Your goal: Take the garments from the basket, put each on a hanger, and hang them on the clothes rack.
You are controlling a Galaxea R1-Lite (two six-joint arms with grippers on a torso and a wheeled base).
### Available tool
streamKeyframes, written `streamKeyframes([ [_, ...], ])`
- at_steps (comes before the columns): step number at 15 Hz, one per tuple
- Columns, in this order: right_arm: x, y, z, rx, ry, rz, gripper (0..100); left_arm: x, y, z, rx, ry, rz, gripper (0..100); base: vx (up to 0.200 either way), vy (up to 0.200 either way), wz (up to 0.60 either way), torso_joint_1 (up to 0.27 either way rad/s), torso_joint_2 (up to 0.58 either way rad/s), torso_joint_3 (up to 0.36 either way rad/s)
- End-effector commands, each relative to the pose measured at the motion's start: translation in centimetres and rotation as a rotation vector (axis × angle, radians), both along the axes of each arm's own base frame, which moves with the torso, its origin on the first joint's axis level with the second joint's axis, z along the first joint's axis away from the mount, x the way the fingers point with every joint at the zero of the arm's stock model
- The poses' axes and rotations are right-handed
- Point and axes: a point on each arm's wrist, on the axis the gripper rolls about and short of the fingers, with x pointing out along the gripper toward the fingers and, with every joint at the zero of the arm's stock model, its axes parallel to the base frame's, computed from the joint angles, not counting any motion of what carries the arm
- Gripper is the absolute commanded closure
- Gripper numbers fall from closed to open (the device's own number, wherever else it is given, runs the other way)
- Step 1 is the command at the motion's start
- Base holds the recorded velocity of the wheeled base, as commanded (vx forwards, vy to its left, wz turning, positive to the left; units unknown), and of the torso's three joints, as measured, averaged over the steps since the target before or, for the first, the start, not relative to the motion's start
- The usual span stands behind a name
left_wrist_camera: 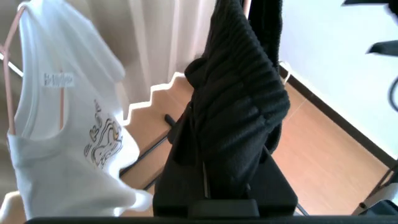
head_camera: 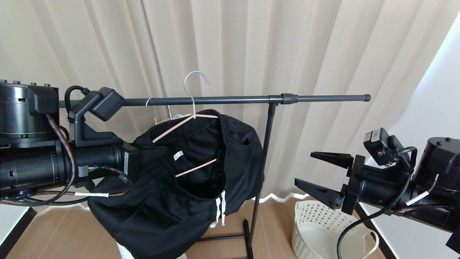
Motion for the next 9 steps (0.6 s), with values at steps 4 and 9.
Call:
streamKeyframes([
  [4,-0.1,0.2,0.3,0.004,-0.011,0.007,0,1.6,-1.3,-2.1,0.012,0.098,0.07,100,0.0,0.0,0.0,0.0,0.0,0.0],
  [9,-0.1,0.1,0.4,0.004,-0.017,0.0,0,3.0,-2.2,-2.2,-0.044,0.142,0.091,100,0.0,0.0,0.0,0.0,0.0,0.0],
])
